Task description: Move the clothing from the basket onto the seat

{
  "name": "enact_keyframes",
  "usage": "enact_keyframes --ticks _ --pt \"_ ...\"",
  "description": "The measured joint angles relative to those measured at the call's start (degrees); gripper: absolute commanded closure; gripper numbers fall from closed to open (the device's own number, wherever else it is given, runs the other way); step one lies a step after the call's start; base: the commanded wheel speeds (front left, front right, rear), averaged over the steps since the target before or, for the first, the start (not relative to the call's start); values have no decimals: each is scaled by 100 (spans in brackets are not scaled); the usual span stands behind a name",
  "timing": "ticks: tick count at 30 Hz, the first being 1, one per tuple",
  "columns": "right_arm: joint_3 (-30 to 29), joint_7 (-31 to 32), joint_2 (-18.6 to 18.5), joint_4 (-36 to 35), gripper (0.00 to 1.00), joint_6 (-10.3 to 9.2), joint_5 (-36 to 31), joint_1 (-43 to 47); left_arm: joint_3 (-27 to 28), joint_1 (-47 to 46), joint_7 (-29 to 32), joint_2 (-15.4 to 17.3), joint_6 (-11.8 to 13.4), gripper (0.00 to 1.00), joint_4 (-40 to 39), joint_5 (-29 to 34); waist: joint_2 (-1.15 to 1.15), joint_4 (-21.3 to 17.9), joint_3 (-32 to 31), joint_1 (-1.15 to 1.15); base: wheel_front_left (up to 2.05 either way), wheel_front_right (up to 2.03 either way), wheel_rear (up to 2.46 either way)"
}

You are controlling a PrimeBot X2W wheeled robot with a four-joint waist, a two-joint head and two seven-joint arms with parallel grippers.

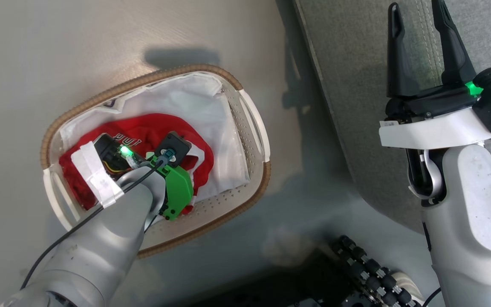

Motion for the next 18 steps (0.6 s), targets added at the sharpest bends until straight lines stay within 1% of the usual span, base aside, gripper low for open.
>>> enact_keyframes --ticks 5,9,14,18 --pt "-5 0 2 127 0 0 -194 120 179 220 -68 20 0 100 -309 -267 0 147 -315 0 0 0 0" --pt "-12 0 3 296 0 0 -428 281 455 382 -90 210 49 100 -916 -304 0 294 -635 0 0 0 0" --pt "-29 0 5 498 0 0 -568 506 802 760 -93 419 51 100 -1557 -324 0 490 -1088 0 0 0 0" --pt "-65 0 5 665 0 0 -668 747 1017 901 -94 573 56 100 -2119 -205 0 653 -1520 -1 0 0 0"
